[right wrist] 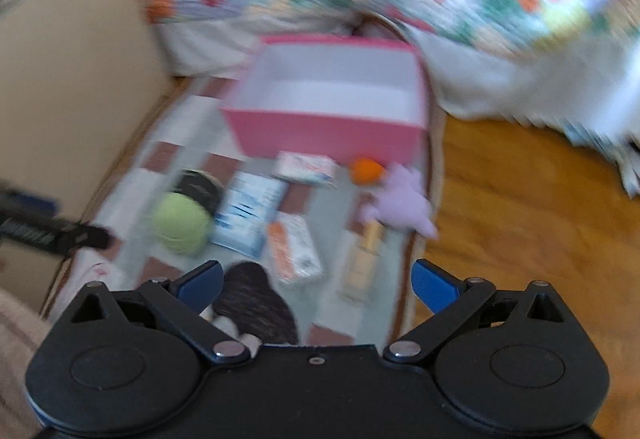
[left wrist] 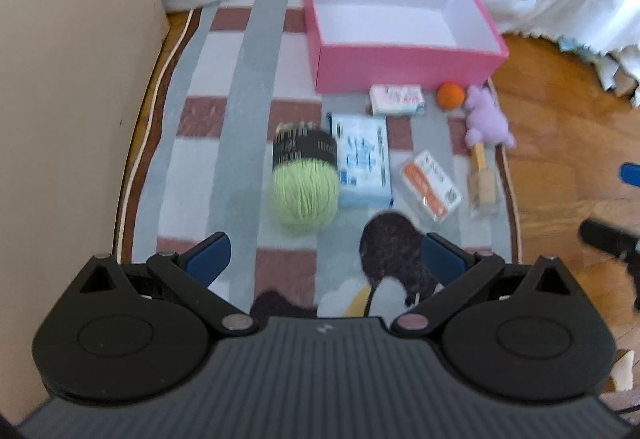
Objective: Organize objects
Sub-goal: 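Lower the left tool onto the green yarn ball and close on it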
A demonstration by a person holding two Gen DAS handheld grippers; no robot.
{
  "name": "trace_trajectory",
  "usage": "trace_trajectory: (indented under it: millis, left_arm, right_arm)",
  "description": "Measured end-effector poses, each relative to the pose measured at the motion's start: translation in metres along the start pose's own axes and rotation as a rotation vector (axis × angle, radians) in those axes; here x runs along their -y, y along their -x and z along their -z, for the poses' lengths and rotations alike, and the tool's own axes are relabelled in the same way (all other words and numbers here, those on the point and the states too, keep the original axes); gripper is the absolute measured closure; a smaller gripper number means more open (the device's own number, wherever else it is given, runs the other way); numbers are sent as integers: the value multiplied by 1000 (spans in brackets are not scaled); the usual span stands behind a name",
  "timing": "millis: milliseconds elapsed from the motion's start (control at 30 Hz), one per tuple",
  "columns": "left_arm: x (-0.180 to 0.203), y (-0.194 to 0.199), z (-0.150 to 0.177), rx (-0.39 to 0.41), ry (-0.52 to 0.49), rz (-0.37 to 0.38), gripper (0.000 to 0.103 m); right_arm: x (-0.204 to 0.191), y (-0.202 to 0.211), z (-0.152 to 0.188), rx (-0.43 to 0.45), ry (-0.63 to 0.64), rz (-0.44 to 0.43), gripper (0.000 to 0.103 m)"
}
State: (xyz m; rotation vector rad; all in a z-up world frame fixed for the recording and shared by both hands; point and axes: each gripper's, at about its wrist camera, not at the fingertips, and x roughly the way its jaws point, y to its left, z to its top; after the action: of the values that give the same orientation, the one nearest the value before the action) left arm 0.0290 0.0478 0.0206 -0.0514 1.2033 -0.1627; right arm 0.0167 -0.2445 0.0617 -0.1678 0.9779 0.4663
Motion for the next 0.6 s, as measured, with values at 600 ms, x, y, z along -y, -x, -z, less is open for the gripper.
trace_trajectory:
  millis: [600]
  left_arm:
    - [-66, -107, -48, 8, 148, 97, 7]
  right_arm:
    - [-103, -163, -22, -35, 218, -370, 3]
